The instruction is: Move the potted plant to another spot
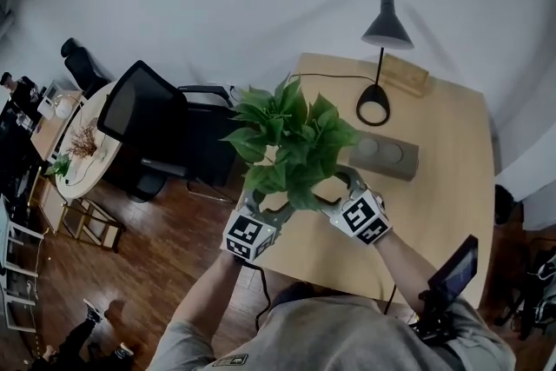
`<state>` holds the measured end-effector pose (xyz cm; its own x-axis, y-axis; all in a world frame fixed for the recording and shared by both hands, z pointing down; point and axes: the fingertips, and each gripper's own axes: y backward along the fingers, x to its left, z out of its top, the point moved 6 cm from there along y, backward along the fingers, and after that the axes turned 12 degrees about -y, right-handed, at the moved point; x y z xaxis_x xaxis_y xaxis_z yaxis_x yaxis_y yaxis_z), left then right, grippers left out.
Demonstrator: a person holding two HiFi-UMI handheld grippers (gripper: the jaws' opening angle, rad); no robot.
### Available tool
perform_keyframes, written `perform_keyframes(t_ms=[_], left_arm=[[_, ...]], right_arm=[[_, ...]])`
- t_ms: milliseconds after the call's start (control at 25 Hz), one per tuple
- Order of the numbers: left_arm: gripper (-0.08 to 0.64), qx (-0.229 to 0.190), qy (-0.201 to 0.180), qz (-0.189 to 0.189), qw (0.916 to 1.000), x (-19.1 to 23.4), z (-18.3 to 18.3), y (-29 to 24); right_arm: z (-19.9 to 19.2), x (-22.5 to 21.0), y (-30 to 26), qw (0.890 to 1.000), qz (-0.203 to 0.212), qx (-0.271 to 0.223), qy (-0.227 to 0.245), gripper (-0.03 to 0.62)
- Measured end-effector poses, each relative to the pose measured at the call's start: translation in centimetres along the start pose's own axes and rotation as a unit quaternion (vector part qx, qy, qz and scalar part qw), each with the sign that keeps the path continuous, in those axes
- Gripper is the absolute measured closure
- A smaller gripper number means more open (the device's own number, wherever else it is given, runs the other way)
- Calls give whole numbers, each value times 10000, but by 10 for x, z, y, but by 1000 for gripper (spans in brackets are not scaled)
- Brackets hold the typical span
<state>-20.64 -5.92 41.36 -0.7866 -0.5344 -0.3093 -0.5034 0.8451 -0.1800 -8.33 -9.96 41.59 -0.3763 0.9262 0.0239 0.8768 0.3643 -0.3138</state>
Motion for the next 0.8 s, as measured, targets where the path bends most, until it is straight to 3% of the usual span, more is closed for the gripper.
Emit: perform_keyframes(t_ms=[80, 320, 800], left_arm=[[258, 16, 48, -75, 10000, 13, -8, 1], [258, 20, 232, -441, 9988, 107, -56, -1], [258, 97, 362, -1453, 9887, 163, -124, -33]], right_arm=[[2, 0, -14, 10000, -28, 44, -43, 295], [20, -8, -112, 9989, -282, 275, -235, 295], [-9, -19, -185, 9882, -1064, 735, -816, 295]])
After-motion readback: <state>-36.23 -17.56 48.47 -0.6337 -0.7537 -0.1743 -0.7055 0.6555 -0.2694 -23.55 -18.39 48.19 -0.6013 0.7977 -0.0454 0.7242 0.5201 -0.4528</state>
